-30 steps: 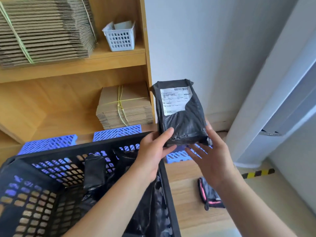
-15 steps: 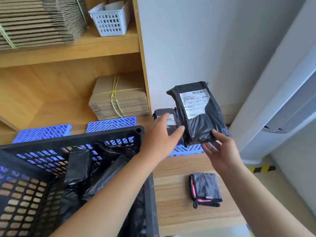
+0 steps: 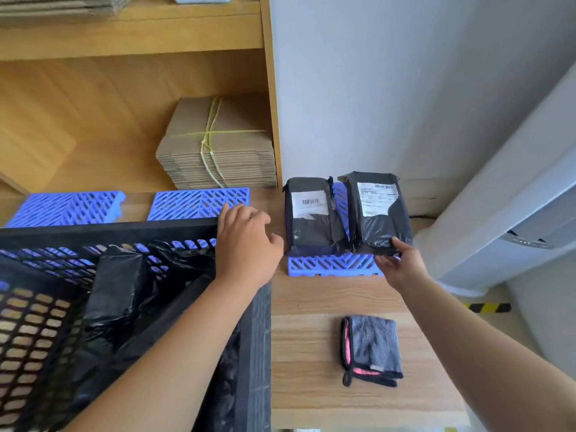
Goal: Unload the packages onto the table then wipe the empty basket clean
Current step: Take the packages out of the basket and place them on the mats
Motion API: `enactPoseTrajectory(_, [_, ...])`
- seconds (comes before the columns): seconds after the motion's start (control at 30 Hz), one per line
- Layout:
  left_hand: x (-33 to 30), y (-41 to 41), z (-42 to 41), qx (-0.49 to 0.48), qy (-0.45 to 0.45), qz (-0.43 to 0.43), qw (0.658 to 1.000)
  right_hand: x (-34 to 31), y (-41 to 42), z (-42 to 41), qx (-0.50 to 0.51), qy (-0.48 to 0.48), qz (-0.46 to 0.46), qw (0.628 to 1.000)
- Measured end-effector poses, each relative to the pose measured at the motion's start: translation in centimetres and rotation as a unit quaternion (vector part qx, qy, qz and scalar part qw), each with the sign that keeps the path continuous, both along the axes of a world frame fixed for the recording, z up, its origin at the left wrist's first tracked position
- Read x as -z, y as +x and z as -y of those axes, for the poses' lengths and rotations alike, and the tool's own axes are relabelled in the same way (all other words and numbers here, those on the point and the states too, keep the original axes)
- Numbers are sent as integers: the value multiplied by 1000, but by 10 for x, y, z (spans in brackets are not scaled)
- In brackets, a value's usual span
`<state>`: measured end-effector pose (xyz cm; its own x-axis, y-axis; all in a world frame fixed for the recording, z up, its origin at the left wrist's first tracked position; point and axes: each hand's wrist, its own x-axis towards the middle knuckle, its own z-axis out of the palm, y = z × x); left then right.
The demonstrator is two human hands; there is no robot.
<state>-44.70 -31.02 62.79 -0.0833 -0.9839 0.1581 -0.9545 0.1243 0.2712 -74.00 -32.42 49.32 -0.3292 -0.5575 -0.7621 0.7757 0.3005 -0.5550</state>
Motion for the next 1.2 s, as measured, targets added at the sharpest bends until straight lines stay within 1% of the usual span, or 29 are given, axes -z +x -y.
enactPoseTrajectory(0.17, [4,0,2,-4,-26,-26,999,7,-2,27,-50,41,-25,998])
enactPoseTrajectory(0.4, [5,-1,1,-14,-30,-23,999,16,7,30,-85,70,-75,991])
enactPoseTrajectory(0.57, [5,0,0,-15,-31,-11,999,19,9,25,-114,101,-93,984])
enactPoseTrajectory(0.73, [4,-1,1,-22,-28,-9,999,13,19,14,-103,106,-100,984])
enactPoseTrajectory(0.8, [1,-3,1,-25,-26,-11,999,3,30,2,-82,127,-79,985])
enactPoseTrajectory(0.9, [-5,-4,-2,-26,-8,-12,1000,-24,64,-23,-64,106,-70,990])
enactPoseTrajectory(0.97, [-8,-5,-3,-21,0,-49,999,-49,93,-42,-47,69,-90,992])
enactPoseTrajectory(1.03, [-13,-3,-4,-7,0,-132,991,-77,124,-60,-61,16,-143,988])
enactPoseTrajectory(1.07, [-16,1,-7,2,13,-184,983,-91,139,-68,-94,-16,-187,978])
enactPoseTrajectory(1.1, [-22,8,-9,11,40,-245,969,-106,155,-76,-140,-49,-235,961])
enactPoseTrajectory(1.17, [-37,25,-11,23,112,-373,921,-133,180,-90,-221,-118,-324,912])
enactPoseTrajectory(1.2, [-47,41,-13,26,131,-419,898,-144,193,-96,-246,-151,-361,887])
